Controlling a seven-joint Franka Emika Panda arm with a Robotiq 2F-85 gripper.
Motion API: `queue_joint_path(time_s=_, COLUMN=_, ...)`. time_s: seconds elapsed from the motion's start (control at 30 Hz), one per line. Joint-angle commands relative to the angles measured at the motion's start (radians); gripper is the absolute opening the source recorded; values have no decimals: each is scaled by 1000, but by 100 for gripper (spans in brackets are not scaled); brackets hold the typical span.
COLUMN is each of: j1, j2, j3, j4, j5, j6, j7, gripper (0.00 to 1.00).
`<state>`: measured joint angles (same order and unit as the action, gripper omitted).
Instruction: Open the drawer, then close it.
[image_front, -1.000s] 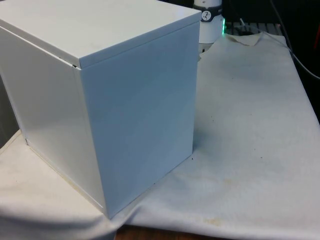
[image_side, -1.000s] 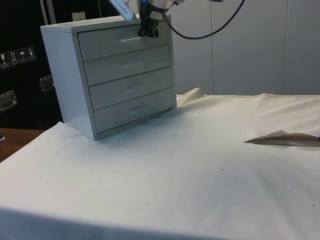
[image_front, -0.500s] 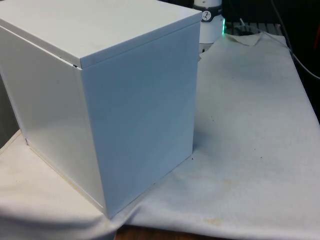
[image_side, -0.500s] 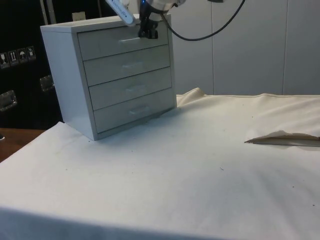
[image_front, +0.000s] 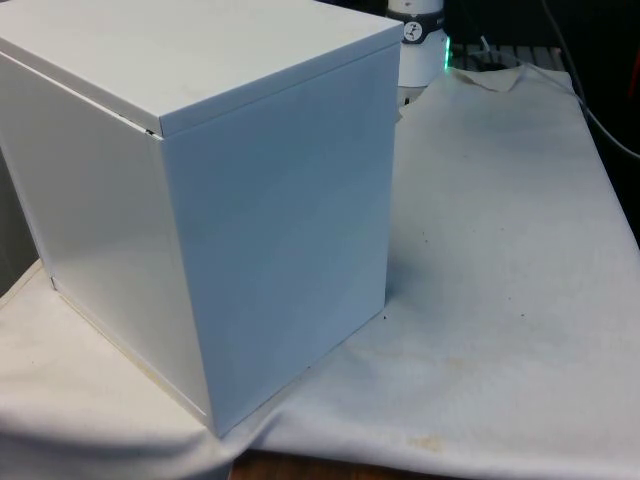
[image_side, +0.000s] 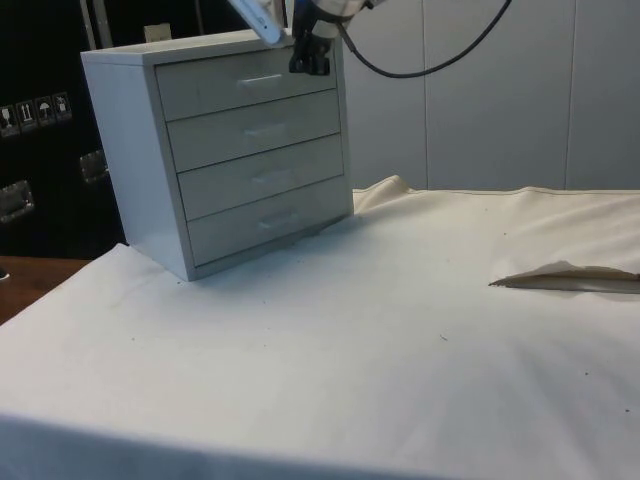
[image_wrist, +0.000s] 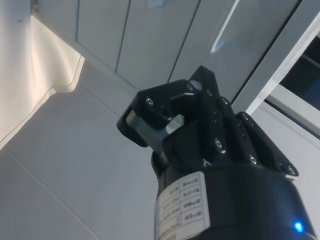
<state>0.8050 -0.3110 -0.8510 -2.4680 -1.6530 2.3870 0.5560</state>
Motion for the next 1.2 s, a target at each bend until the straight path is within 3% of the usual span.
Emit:
queue_joint_path(time_s=0.0, j1=-3, j2=-13, j3=10, j4=-9, j5=-9, j6=-14, j7=4, gripper=0)
queue_joint_path(time_s=0.07, j1=-3, j2=-40, j3=28, j4=-28, j5=-7, j6=-43, j7=3, gripper=0)
queue_joint_path(time_s=0.1, j1=0, j2=-28, j3=18, j4=-19, j5=0, j6=-29, j7=0, gripper=0)
queue_joint_path(time_s=0.33, j1=-3, j2=-111, j3=75, j4=-76, j5=-2, j6=-114, j7=3, gripper=0)
queue_joint_path(time_s=0.4, j1=0, j2=-111, j3=71, j4=-75, j5=0, j6=-111, j7=0, gripper=0)
queue_joint_path(time_s=0.43, j1=-2, j2=-135, j3=91, j4=-92, j5=0, j6=-138, j7=4, gripper=0)
queue_joint_path(time_s=0.6, j1=-2, j2=-173, j3=121, j4=-119, j5=3, j6=-175, j7=7, gripper=0)
queue_joint_path(time_s=0.67, j1=0, j2=-173, j3=119, j4=-118, j5=0, j6=-173, j7=8, gripper=0)
queue_joint_path(time_s=0.73, j1=-2, j2=-202, j3=145, j4=-140, j5=4, j6=-205, j7=12, gripper=0)
queue_joint_path(time_s=0.83, j1=-2, j2=-222, j3=160, j4=-152, j5=5, j6=-223, j7=15, gripper=0)
queue_joint_path(time_s=1.17, j1=1, j2=-233, j3=179, j4=-159, j5=-1, j6=-238, j7=43, gripper=0)
